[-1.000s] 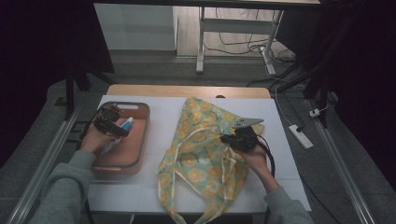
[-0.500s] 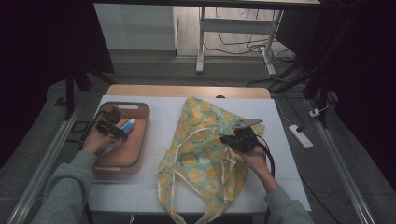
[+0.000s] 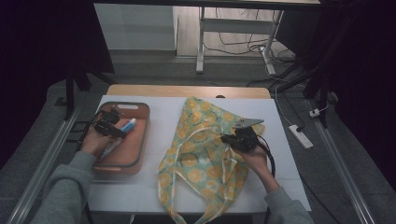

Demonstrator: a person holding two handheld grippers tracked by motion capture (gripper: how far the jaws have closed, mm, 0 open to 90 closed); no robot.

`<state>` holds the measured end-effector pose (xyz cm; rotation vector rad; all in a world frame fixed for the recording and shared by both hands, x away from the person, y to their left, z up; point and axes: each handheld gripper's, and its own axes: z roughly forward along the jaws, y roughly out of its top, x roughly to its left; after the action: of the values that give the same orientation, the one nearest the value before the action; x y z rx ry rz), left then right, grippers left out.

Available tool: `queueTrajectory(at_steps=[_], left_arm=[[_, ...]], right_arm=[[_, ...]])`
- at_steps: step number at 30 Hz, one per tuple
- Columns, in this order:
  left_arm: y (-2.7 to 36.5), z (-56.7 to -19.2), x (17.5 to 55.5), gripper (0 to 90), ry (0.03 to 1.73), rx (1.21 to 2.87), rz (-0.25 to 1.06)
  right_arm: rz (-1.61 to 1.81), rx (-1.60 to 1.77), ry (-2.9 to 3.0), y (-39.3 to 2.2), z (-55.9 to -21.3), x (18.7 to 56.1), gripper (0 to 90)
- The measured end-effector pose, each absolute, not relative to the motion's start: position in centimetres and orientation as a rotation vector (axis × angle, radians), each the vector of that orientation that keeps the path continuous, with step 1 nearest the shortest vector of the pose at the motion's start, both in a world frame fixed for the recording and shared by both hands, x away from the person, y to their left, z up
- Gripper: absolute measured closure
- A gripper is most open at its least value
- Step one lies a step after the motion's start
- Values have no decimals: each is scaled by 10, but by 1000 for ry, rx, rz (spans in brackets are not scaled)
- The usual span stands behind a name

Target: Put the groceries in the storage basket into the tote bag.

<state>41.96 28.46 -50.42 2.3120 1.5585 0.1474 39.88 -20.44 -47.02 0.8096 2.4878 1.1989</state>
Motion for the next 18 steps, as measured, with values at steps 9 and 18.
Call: queueTrajectory(at_steps=[9, 18], left_arm=[[300, -479, 406, 722, 1491, 2156, 201], [303, -436, 383, 724, 1332, 2034, 259]], right_arm=[[1214, 812, 2475, -206, -468, 398, 875], [1224, 809, 2465, -207, -466, 398, 875]])
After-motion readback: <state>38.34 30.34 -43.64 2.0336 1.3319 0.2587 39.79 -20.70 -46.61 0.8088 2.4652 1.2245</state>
